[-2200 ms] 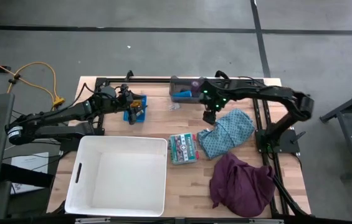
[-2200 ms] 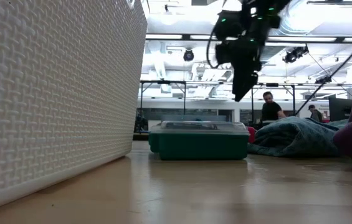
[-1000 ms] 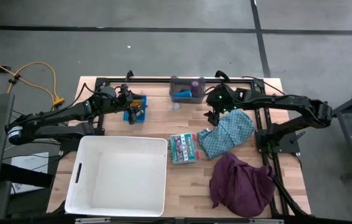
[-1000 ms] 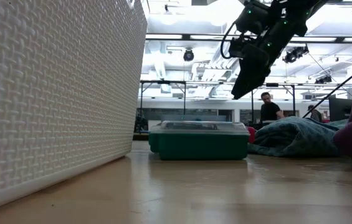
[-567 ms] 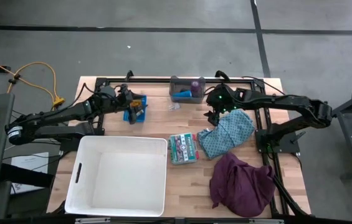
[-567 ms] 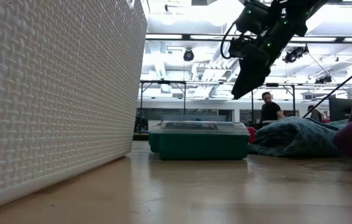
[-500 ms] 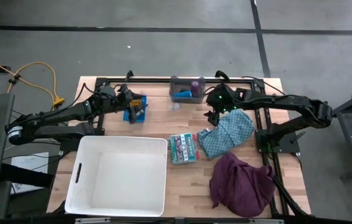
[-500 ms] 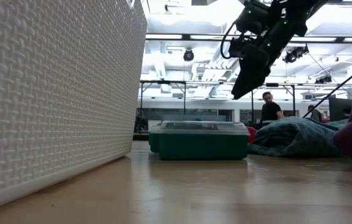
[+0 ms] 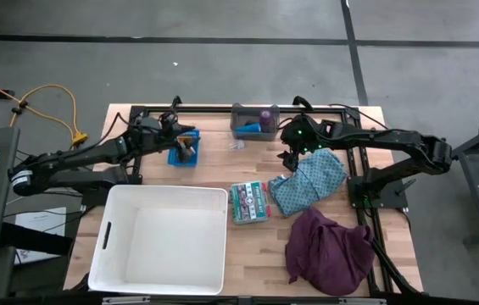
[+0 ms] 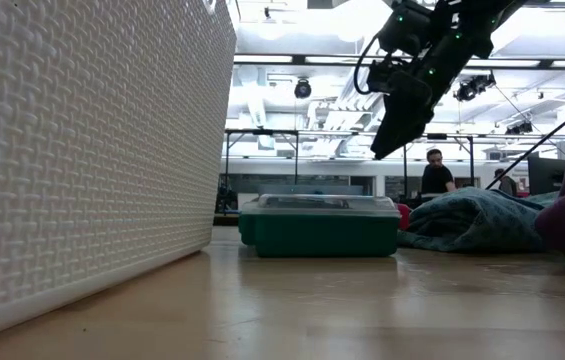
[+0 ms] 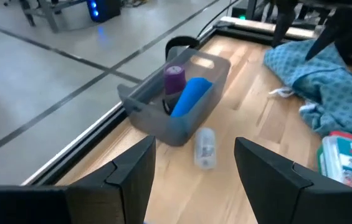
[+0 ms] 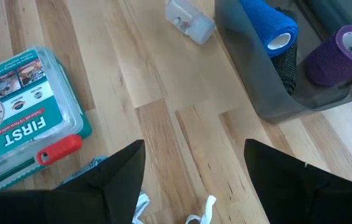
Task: Pick & place medical supplies in basket/bin
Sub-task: Put the transparent pill bottle into the blue bin
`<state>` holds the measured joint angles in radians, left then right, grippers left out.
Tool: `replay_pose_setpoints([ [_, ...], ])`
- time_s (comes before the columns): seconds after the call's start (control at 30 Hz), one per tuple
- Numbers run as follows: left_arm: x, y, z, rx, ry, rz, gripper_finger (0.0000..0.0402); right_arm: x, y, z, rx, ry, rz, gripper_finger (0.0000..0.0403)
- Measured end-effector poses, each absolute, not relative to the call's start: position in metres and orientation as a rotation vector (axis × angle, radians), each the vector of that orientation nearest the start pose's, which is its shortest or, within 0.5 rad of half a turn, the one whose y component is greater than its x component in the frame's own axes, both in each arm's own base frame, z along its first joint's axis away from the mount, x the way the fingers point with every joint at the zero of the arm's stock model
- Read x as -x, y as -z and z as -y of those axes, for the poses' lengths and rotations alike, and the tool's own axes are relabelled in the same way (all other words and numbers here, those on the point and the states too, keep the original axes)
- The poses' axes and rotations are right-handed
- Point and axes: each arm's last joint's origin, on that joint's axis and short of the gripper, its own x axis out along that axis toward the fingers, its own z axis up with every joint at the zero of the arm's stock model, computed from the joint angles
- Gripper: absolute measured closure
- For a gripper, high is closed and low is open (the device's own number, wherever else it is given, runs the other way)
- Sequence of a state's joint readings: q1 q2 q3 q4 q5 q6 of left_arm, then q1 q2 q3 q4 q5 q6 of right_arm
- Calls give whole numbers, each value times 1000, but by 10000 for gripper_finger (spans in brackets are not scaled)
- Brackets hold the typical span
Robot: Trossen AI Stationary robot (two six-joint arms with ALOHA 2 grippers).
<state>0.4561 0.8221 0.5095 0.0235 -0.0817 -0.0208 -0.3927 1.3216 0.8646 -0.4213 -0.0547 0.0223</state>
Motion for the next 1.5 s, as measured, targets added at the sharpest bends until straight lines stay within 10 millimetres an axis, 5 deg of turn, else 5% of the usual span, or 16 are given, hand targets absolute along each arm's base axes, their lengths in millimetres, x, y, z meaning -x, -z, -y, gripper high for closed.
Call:
replay_pose_setpoints([
  [0.6, -261, -281, -127, 33, -465, -439, 192, -245, -232, 100, -213, 326, -842, 141],
  [0.83, -285, -285, -138, 14, -447, -477, 192, -245, -232, 100, -213, 326, -841, 141],
  [1.5, -322, -210, -132, 171, -387, -719, 192, -245, -232, 100, -211, 326, -834, 141],
])
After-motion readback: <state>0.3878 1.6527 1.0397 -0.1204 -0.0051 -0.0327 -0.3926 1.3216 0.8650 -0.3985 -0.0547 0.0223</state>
